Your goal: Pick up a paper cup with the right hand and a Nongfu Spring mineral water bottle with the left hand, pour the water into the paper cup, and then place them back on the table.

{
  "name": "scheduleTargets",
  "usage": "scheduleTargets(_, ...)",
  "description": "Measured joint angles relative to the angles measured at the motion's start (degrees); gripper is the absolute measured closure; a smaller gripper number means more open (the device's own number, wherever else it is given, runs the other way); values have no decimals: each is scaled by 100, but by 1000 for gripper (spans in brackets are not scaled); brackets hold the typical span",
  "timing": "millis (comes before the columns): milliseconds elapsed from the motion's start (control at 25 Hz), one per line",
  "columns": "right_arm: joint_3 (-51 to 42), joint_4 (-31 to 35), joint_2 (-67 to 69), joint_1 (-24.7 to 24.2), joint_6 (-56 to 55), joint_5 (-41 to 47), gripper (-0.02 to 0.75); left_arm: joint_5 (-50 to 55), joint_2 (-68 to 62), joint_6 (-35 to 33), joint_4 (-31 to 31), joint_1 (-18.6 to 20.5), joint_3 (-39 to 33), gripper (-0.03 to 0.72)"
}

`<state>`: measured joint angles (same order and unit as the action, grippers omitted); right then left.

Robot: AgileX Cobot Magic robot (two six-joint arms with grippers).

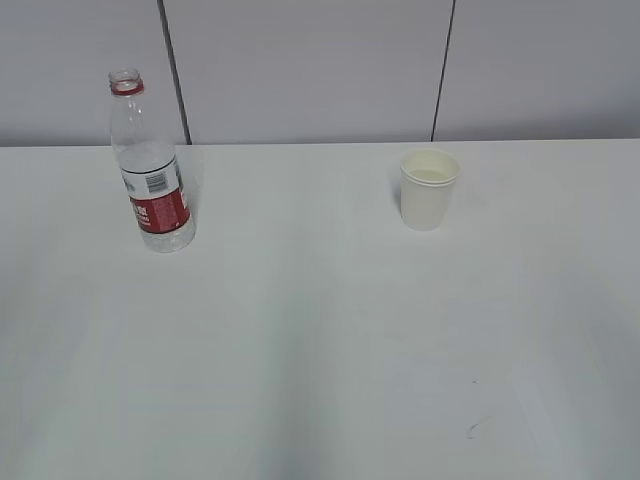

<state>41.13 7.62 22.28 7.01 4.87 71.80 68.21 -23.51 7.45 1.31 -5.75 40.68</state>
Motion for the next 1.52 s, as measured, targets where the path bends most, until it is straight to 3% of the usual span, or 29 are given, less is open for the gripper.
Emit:
scheduleTargets(440,-1013,-9,-1637,0,272,-426,147,-778,1620,-273,43,0,-934,236)
scheduleTargets(640,-1160,1,-1849,0,288,-515,147,-861,2280,-364,175,0,-993,237)
scheduleTargets(880,-1200,1,-1989,0,297,-515,147,-380,2456,-633,192,0,-1077,237)
scheduleTargets(1520,-1224,-91,-2324,0,297,-538,147,-414,2462,-745,19,0,-1164,239)
